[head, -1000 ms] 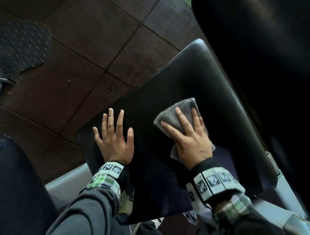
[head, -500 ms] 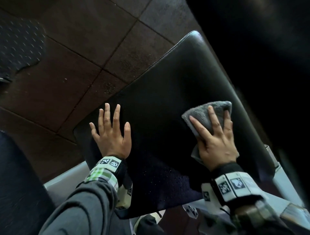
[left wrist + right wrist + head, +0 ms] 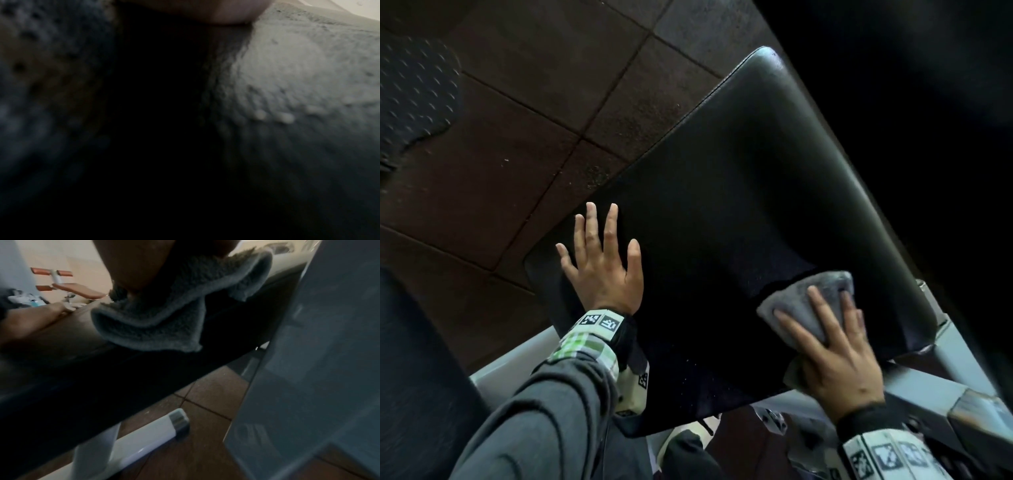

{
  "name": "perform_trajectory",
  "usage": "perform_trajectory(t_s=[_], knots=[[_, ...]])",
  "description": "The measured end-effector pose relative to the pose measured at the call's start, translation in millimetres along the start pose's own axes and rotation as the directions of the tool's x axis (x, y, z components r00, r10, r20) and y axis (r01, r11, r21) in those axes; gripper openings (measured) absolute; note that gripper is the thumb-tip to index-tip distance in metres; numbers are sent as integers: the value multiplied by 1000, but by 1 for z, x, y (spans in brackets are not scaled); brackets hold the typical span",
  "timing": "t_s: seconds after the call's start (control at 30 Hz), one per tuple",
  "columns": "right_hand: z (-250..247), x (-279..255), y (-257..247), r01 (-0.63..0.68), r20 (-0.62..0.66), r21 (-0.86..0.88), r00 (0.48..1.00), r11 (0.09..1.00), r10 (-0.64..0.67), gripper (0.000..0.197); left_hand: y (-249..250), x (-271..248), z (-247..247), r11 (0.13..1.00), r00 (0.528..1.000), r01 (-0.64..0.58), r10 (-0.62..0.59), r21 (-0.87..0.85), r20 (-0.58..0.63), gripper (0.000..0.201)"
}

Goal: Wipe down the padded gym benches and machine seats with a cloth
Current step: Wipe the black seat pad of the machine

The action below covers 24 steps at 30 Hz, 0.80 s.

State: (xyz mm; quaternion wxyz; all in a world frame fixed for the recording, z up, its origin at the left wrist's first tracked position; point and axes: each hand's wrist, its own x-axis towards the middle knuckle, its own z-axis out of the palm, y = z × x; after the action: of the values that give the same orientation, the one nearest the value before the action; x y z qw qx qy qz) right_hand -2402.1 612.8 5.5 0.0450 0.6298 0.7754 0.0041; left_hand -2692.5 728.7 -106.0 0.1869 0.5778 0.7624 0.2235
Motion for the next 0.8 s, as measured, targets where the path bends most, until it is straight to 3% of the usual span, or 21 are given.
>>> perform_trajectory(t_s=[0.13,0.23,0.33,0.43,0.5,0.63,0.8], knots=[[-6,45,-2,-154,-59,59,986,986,158,58,0,0,-1,1000,1000,-1,1,2,12,61],[-3,67,-25,-183,-96,99,977,978,192,57,0,0,-1,1000,1000,2,-2,4,16,61],[6,56,-44,-41,-111,79,993,996,50,57,0,0,-1,1000,1000,0,0,5,13,61],[15,16,-49,138,-31,21,990,990,-138,63,0,0,-1,1000,1000,1,-1,3,8,61],[14,-9,-40,150,8,21,989,989,-150,64,1,0,0,1000,1000,4,-4,5,8,60],[0,-15,-10,-5,12,38,1000,999,4,63,0,1,0,1000,1000,4,-4,10,13,60],[-7,42,-12,-161,-57,95,984,982,167,58,1,1,0,1000,1000,1,-1,11,11,60]])
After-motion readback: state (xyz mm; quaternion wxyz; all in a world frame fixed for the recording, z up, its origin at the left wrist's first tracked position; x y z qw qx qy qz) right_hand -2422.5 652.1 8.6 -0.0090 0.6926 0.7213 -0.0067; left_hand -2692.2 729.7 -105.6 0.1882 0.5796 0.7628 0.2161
